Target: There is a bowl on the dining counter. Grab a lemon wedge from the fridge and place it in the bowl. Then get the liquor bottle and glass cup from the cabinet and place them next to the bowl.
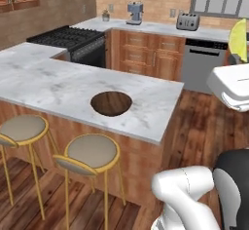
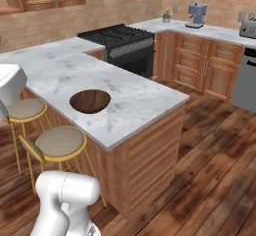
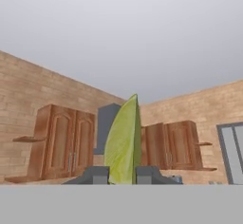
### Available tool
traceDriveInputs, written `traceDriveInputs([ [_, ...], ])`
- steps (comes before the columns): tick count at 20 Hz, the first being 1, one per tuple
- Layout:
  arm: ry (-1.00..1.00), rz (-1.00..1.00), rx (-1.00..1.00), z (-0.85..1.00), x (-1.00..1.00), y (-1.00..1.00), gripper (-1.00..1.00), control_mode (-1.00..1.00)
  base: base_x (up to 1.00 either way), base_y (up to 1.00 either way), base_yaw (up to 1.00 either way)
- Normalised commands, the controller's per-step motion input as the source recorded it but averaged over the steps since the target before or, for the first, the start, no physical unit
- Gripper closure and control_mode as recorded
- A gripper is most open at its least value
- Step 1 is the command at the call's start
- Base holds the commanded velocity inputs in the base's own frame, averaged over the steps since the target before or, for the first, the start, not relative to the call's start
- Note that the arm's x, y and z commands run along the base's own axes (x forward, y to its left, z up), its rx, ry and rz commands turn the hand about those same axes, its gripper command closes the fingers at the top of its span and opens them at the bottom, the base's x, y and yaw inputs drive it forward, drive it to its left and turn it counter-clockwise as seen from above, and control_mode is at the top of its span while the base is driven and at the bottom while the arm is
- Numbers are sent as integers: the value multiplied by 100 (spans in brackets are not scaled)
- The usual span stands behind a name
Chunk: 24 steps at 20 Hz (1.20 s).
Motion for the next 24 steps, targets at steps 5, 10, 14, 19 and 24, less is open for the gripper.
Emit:
traceDriveInputs([
  [5, 0, 0, 0, 0, 0, 0, 100, 100, 47, 52, -17],
  [10, 0, 0, 0, 0, 0, 0, 100, 100, 51, 44, -30],
  [14, 0, 0, 0, 0, 0, 0, 100, 100, 53, 58, -41],
  [19, 0, 0, 0, 0, 0, 0, 100, 100, 72, 51, -49],
  [24, 0, 0, 0, 0, 0, 0, 100, 100, 87, 34, -32],
])
